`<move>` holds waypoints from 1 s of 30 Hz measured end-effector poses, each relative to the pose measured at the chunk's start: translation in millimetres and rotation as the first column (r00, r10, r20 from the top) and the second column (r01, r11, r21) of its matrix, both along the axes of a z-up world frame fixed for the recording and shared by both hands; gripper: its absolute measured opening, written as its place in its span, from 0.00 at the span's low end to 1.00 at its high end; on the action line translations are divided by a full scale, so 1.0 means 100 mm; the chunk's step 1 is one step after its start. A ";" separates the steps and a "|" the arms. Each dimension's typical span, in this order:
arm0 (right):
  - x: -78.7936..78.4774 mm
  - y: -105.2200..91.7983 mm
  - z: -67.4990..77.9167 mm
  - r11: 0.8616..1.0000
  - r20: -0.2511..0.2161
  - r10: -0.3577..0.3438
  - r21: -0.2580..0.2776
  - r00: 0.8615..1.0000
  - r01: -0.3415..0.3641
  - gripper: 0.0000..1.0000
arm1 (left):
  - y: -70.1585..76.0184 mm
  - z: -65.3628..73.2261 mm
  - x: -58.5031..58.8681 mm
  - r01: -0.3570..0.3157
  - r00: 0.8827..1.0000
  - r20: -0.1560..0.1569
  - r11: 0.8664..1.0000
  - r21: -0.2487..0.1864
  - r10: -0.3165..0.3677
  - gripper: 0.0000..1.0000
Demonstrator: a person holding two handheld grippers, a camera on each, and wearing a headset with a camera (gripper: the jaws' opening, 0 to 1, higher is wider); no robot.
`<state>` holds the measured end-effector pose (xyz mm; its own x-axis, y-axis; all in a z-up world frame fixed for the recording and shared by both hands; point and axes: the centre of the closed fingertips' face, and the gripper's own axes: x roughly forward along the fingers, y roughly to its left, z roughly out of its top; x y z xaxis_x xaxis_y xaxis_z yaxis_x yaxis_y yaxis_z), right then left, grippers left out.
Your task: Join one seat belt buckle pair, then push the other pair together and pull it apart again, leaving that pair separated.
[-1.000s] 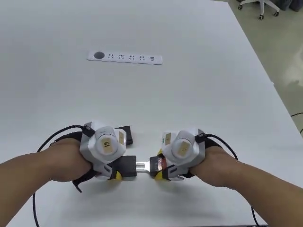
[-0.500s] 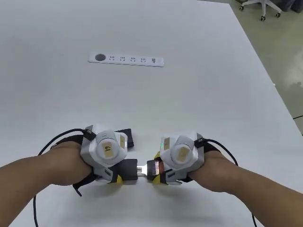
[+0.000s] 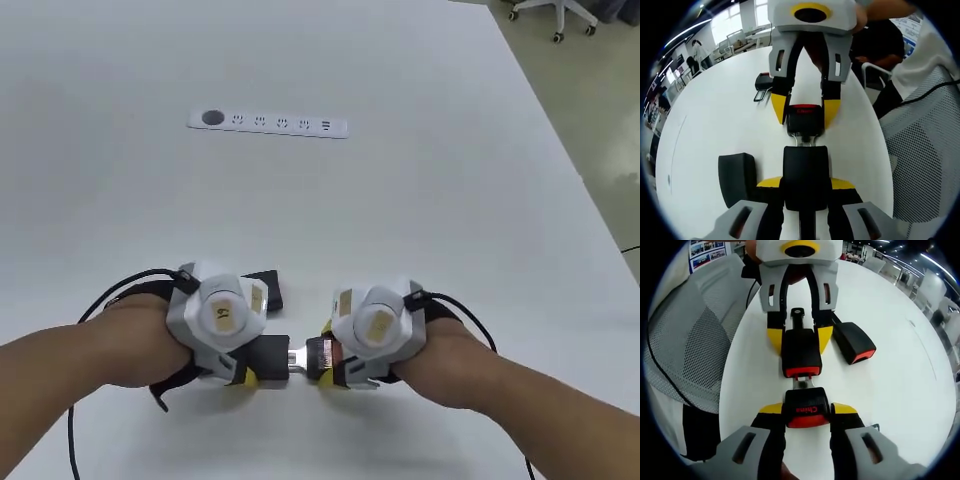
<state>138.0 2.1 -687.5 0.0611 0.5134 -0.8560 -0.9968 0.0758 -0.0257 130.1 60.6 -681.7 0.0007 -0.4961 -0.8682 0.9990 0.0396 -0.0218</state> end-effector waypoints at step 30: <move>-0.05 0.12 0.00 1.000 0.009 -0.006 0.019 1.000 0.006 0.31 | 0.02 -0.02 0.03 0.001 1.000 0.003 1.000 0.000 -0.001 0.33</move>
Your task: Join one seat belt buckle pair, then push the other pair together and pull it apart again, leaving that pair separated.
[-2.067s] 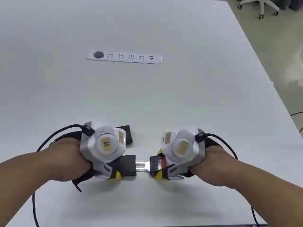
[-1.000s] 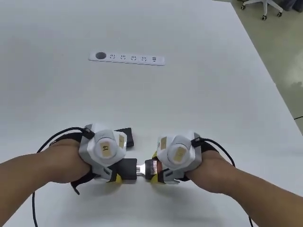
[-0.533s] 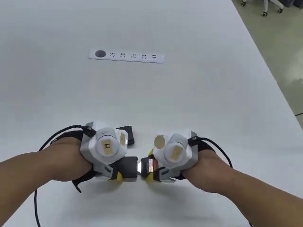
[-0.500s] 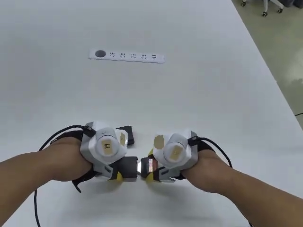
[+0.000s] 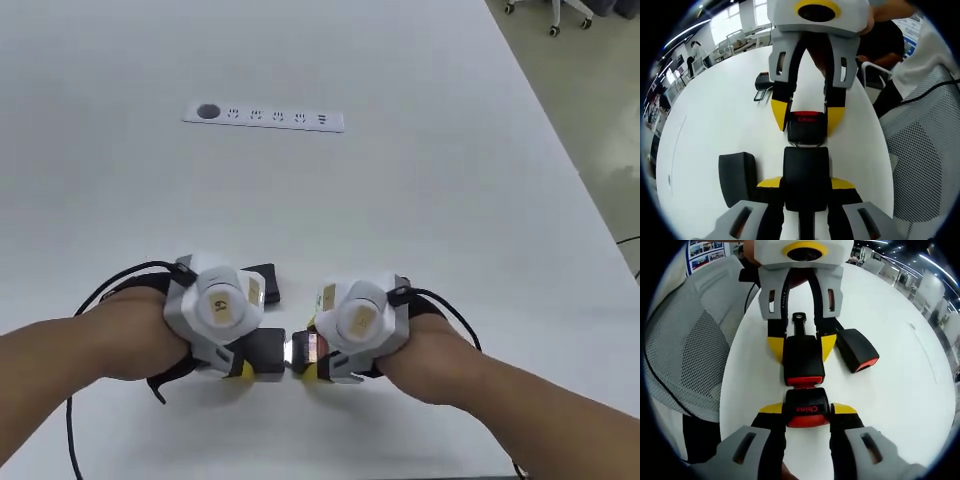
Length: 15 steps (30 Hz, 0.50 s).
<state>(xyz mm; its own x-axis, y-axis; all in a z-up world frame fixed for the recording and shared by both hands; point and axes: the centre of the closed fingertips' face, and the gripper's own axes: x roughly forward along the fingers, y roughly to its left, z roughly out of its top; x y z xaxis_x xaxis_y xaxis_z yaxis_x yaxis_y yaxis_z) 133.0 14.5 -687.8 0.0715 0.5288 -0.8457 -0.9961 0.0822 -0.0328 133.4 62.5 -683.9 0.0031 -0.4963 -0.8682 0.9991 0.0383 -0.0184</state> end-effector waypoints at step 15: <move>0.01 -0.03 0.00 1.000 0.000 0.017 -0.017 1.000 -0.017 0.30 | 0.06 -0.04 0.00 -0.020 1.000 -0.009 1.000 0.016 0.021 0.32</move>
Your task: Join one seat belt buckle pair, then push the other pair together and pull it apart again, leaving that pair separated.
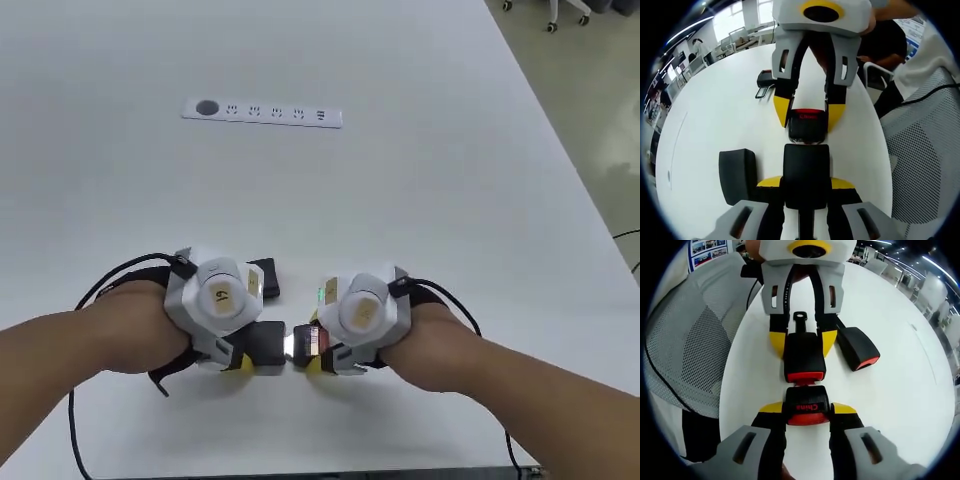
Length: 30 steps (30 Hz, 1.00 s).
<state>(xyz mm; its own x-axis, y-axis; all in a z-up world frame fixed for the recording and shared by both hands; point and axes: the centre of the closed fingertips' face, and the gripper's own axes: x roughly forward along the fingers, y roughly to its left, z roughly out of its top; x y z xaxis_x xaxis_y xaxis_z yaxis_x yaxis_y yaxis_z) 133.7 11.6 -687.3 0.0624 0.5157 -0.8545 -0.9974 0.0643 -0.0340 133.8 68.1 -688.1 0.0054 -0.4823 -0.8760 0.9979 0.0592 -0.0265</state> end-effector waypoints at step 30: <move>0.05 0.01 0.25 0.998 -0.015 -0.047 0.044 0.999 0.048 0.36 | 0.01 0.23 0.03 -0.099 0.995 0.011 0.994 -0.051 0.100 0.41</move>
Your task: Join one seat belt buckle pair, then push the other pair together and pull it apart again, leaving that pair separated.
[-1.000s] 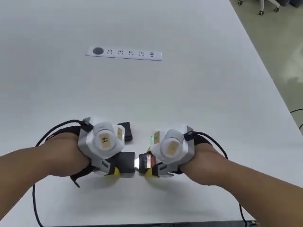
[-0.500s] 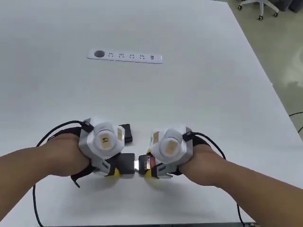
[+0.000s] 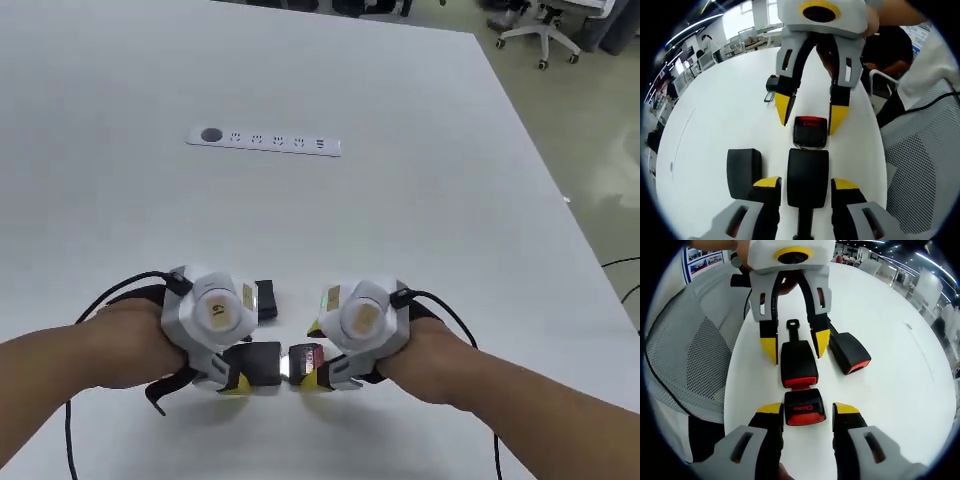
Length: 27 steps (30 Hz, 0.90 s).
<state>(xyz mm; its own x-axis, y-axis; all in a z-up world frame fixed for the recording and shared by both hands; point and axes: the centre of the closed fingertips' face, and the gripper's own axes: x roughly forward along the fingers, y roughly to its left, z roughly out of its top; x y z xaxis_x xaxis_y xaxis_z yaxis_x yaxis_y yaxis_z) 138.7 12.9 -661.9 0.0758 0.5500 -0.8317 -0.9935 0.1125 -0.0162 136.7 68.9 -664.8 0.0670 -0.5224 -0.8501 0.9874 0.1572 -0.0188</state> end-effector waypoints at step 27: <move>0.67 -0.89 0.11 0.994 0.077 -0.061 -0.087 0.995 0.068 0.34 | 0.20 0.17 0.81 -0.064 0.998 0.013 0.998 -0.006 0.064 0.41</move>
<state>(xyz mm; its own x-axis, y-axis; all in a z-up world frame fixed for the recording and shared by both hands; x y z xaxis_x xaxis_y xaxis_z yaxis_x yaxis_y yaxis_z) 205.6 -75.9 -650.7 0.1724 0.4660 -0.8678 -0.9799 0.1713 -0.1026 217.4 89.4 -648.2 0.1121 -0.5212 -0.8461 0.9754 0.2202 -0.0064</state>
